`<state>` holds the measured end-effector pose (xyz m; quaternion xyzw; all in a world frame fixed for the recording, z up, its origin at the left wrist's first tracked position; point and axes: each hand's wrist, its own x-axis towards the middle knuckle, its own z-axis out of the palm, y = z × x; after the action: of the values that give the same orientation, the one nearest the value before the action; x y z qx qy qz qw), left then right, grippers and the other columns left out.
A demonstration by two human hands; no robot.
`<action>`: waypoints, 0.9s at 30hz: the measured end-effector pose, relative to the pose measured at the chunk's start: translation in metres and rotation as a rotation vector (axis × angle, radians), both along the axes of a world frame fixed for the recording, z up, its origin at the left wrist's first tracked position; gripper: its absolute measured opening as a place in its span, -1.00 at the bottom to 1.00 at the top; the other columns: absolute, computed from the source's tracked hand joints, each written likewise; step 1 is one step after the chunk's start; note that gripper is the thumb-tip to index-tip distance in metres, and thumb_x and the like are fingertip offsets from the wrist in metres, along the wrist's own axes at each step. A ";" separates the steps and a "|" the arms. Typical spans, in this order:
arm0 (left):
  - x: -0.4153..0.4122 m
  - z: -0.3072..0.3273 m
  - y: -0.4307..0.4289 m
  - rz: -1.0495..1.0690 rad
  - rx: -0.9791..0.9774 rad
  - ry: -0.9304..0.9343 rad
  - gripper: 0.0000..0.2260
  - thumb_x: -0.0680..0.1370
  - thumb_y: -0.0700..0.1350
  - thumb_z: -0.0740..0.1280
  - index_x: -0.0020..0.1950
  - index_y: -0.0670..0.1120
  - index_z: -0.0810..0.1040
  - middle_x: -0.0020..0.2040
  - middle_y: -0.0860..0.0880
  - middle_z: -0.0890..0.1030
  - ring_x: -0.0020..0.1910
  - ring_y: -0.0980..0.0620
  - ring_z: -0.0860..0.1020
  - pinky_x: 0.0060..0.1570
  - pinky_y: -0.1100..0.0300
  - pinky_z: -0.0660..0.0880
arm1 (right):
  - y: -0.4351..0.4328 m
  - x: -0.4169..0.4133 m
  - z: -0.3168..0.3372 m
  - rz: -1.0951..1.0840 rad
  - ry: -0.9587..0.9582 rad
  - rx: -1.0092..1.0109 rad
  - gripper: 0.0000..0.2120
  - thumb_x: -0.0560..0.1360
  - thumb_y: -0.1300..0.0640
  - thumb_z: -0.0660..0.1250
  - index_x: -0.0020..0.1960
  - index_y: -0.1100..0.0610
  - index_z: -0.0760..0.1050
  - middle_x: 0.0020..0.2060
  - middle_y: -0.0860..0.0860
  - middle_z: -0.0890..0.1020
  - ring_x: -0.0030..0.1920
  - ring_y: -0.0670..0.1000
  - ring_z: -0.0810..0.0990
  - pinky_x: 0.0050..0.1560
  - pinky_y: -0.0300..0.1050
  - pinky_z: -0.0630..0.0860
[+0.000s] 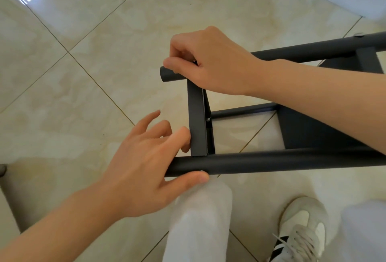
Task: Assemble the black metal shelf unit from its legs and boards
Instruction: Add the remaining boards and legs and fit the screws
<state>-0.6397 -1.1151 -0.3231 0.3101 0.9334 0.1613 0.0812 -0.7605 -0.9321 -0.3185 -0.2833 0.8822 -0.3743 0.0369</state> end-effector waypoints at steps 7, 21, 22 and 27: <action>-0.002 -0.010 -0.004 0.039 0.096 -0.062 -0.67 0.53 0.43 0.12 -0.06 0.18 0.25 -0.34 0.14 0.34 -0.22 0.24 0.33 0.45 -0.21 0.26 | 0.001 0.004 -0.002 -0.013 0.012 0.024 -0.74 0.61 0.03 0.24 -0.09 0.20 0.55 -0.36 -0.04 0.55 -0.38 -0.06 0.42 -0.29 -0.32 0.31; 0.006 -0.025 0.001 0.082 0.260 0.060 -0.43 0.55 0.38 0.17 0.37 0.00 0.35 0.56 0.01 0.26 0.60 -0.09 0.16 0.46 -0.42 0.08 | 0.001 0.005 -0.002 -0.018 0.007 0.030 -0.74 0.61 0.02 0.23 -0.10 0.18 0.55 -0.36 -0.02 0.59 -0.39 -0.05 0.44 -0.27 -0.26 0.33; 0.006 -0.026 0.000 0.047 0.243 0.077 -0.38 0.58 0.35 0.16 0.47 -0.04 0.33 0.59 -0.01 0.26 0.61 -0.11 0.13 0.48 -0.41 0.03 | 0.002 0.005 -0.002 -0.020 0.004 0.027 -0.74 0.61 0.02 0.23 -0.10 0.18 0.55 -0.37 -0.03 0.58 -0.40 -0.06 0.44 -0.27 -0.27 0.33; 0.015 -0.030 0.002 -0.013 0.299 0.051 -0.40 0.63 0.22 0.22 0.53 -0.14 0.30 0.56 -0.09 0.31 0.60 -0.15 0.16 0.56 -0.21 0.01 | -0.002 0.010 -0.001 0.005 -0.016 0.026 -0.74 0.62 0.01 0.22 -0.10 0.16 0.53 -0.43 -0.12 0.49 -0.42 -0.10 0.43 -0.30 -0.31 0.32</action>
<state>-0.6250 -1.1135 -0.3528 0.3287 0.8988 0.2898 0.0113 -0.7505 -0.9341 -0.3198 -0.2819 0.8860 -0.3649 0.0483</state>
